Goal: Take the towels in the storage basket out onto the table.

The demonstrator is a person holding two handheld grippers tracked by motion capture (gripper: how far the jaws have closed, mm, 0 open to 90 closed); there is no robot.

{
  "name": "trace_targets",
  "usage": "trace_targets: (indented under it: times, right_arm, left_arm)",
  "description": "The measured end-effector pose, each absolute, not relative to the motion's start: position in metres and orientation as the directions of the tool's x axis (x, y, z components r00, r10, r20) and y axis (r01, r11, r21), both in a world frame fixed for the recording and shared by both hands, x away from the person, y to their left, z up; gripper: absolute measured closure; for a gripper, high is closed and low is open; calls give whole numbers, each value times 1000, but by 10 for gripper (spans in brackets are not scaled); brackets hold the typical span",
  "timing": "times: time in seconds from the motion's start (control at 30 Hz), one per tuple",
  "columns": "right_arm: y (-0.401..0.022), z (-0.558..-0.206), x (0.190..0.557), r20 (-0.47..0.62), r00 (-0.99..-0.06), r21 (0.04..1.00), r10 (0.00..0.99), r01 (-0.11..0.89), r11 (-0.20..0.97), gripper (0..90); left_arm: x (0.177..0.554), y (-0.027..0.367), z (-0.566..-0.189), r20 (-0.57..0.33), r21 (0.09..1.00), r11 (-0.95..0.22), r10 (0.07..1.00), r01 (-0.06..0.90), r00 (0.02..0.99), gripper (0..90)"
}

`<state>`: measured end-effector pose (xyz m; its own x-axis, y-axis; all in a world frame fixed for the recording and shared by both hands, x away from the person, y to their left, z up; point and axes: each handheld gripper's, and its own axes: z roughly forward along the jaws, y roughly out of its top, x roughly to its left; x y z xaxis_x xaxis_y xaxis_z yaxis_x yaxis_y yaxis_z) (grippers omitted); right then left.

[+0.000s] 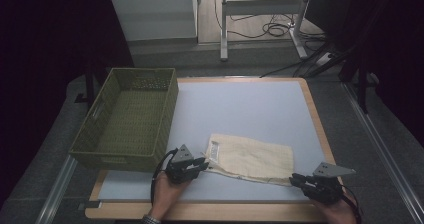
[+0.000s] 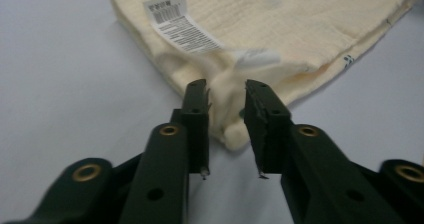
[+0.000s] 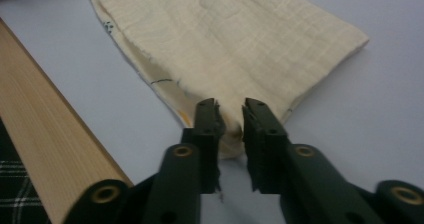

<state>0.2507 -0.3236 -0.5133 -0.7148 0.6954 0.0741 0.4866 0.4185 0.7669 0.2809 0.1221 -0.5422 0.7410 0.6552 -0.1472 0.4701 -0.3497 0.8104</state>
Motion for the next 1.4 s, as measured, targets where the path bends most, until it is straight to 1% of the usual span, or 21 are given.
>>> trace_targets:
  times: [0.07,0.27,0.33,0.43,0.57,0.7,0.73,0.83,0.87,0.9,0.93,0.97,1.0,1.07,1.1,1.13,1.17,1.2,1.23,1.27,1.4]
  right_arm:
    - [-327,-512,249,77,-713,768,697,488,414,712]
    - [-337,-505,252,61,-683,774,728,493,397,705]
    - [-338,-504,253,61,-679,776,732,494,393,703]
    - [-340,-502,256,55,-674,782,737,488,388,696]
    - [-340,-502,263,51,-667,777,743,494,390,685]
    - [-339,-502,273,58,-660,777,749,501,381,683]
    - [-339,-502,276,58,-658,778,751,501,379,682]
    - [-337,-502,282,56,-654,778,755,502,377,683]
    - [-336,-501,286,54,-653,778,756,502,378,688]
    - [-334,-500,295,56,-645,777,762,507,372,692]
    - [-334,-500,298,55,-643,776,764,510,372,701]
    - [-333,-499,303,54,-638,775,768,512,371,716]
    - [-332,-499,308,49,-632,775,773,512,370,735]
    - [-332,-498,318,45,-618,776,785,516,362,763]
    - [-332,-498,318,45,-618,776,785,516,362,763]
    - [-332,-497,328,63,-606,779,793,527,341,765]
    - [-332,-497,328,63,-606,779,793,527,341,765]
    - [-330,-497,336,68,-604,778,794,530,336,757]
    - [-330,-497,336,68,-604,778,794,530,336,757]
    - [-329,-497,341,64,-603,776,795,531,341,736]
    - [-321,-507,356,68,-594,746,802,564,354,658]
  left_arm:
    - [278,128,-541,-163,814,-329,662,479,731,676]
    - [273,137,-535,-199,830,-272,670,486,715,540]
    - [273,137,-534,-200,834,-265,672,484,713,533]
    - [272,138,-532,-209,836,-253,673,487,709,478]
    - [276,138,-532,-185,827,-267,702,495,688,448]
    - [283,138,-532,-183,816,-272,716,510,674,448]
    - [292,136,-532,-181,808,-275,726,521,664,449]
    - [302,133,-532,-179,804,-279,729,525,661,479]
    - [309,130,-531,-175,804,-279,732,525,659,501]
    - [315,128,-529,-177,802,-282,730,527,660,558]
    - [327,123,-527,-183,799,-282,727,531,662,581]
    - [327,123,-527,-183,799,-282,727,531,662,616]
    - [341,115,-524,-180,794,-295,721,532,669,649]
    - [355,108,-522,-155,787,-317,728,529,667,675]
    - [355,108,-522,-155,787,-317,728,529,667,676]
    - [362,105,-521,-151,786,-319,732,530,665,664]
    - [371,102,-520,-154,782,-318,735,536,660,664]
    - [381,98,-520,-140,775,-330,742,539,656,626]
    - [381,98,-520,-140,775,-330,742,539,656,611]
    - [386,96,-521,-136,766,-339,745,546,653,611]
    - [400,87,-530,-102,735,-380,758,562,645,543]
